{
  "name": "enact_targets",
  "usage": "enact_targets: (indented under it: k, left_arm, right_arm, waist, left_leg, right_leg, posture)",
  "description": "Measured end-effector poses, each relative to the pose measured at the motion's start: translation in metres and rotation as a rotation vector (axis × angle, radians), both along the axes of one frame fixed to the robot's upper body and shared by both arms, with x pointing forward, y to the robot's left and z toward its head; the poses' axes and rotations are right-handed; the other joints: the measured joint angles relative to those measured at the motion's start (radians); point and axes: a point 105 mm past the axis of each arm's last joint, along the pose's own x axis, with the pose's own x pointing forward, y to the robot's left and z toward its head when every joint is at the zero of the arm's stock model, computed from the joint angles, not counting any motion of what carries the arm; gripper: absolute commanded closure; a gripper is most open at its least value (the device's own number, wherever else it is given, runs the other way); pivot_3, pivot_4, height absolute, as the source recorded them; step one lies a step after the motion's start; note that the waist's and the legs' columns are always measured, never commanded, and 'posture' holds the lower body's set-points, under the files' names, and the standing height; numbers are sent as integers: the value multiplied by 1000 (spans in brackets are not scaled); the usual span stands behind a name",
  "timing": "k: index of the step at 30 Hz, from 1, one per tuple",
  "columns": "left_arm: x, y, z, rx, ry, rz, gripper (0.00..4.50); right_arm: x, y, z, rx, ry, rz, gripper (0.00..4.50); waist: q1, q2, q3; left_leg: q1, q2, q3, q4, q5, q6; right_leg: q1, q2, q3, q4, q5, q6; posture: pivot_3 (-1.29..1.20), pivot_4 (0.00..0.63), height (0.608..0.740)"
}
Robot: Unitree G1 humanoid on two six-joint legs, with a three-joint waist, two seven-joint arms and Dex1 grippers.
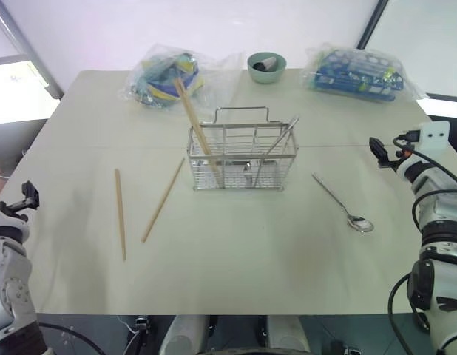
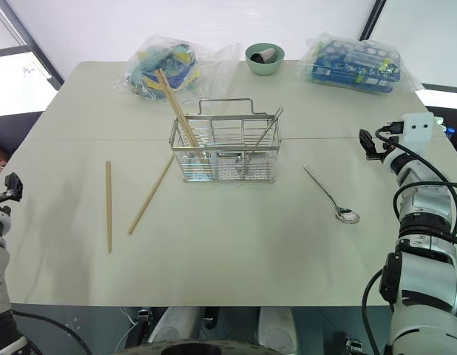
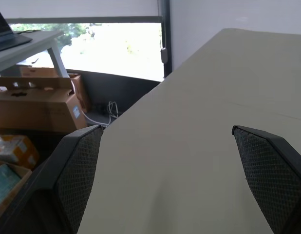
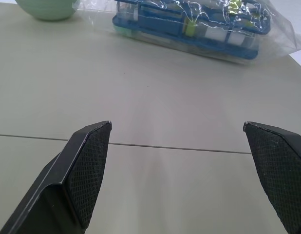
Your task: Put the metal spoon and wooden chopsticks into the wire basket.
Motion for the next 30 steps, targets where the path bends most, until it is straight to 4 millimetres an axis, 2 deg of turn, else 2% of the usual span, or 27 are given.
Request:
enact_targets:
  k: [16,21,27,30]
  left_arm:
    - [4,-1,2,-2,-3,-1,32]
    - [8,-7,9,6,-14,-68,32]
    - [15,-26,28,45,-17,-265,32]
    - [25,-58,38,-5,-23,-486,32]
  right_arm:
    - [0,0,-1,0,3,6,33]
    - [-2,-1,1,-15,9,18,33]
    - [-4,3,8,-103,115,130,33]
    - [-12,19,8,-170,200,267,33]
  waist:
    - [0,0,0]
    - [0,0,0]
    - [-3,1,0]
    - [0,0,0]
  left_leg:
    - [0,0,0,0,0,0]
    - [0,0,0,0,0,0]
    - [0,0,0,0,0,0]
    - [-1,0,-1,0,0,0]
  right_leg:
    - [0,0,0,0,0,0]
    - [0,0,0,0,0,0]
    - [0,0,0,0,0,0]
    - [-1,0,1,0,0,0]
  posture:
    - [0,150,697]
    - [0,150,697]
    - [0,150,697]
    - [0,150,697]
